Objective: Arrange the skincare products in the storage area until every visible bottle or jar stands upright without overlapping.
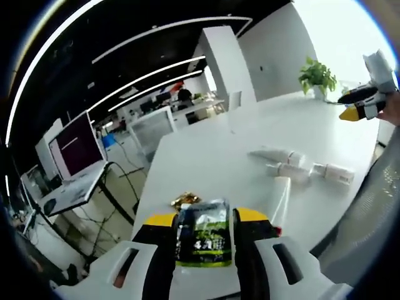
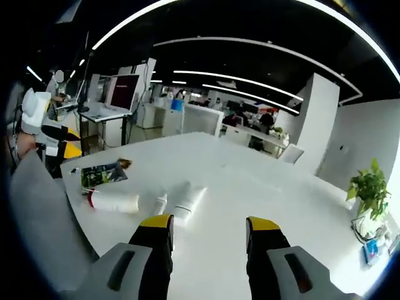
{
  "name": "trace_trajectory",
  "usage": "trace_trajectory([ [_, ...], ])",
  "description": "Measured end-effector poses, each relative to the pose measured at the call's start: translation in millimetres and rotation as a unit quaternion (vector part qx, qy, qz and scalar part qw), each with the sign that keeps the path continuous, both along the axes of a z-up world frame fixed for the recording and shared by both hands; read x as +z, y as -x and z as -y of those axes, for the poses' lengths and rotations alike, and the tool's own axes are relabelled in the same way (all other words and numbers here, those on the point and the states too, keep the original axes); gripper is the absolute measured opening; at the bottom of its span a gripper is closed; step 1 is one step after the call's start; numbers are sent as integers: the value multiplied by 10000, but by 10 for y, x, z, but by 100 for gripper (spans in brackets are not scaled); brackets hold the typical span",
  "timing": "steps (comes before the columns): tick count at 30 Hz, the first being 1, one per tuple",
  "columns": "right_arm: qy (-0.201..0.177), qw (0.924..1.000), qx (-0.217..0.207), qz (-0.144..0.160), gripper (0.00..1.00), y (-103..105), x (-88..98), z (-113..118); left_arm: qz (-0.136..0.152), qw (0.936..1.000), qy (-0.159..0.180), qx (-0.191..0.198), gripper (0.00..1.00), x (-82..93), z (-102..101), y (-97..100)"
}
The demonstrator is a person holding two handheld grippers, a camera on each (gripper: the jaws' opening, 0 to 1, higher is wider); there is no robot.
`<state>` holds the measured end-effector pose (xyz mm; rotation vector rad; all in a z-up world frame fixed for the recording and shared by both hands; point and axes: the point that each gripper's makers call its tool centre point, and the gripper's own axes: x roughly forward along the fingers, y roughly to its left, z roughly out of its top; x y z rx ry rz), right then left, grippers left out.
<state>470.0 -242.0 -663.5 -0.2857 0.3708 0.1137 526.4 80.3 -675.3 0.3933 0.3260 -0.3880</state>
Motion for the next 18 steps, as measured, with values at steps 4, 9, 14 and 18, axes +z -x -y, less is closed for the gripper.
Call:
trace_trajectory([
  [4,35,10000,27,-10,41,-9,-4,-16,-12,10000,-6,23,36,-11,-14,-3],
  [9,106,9999,92,-73,41,-20,-33,-54,-82,9999,-64,45,35,-47,-28,-9],
  [14,75,9999,97,-105,40,-17,-46,-54,-64,9999,-132,34,34,-50,-29,-10],
  [18,-79,9999,34,-135,40,-29,-61,-16,-57,9999,-117,44,34,-42,-30,-7],
])
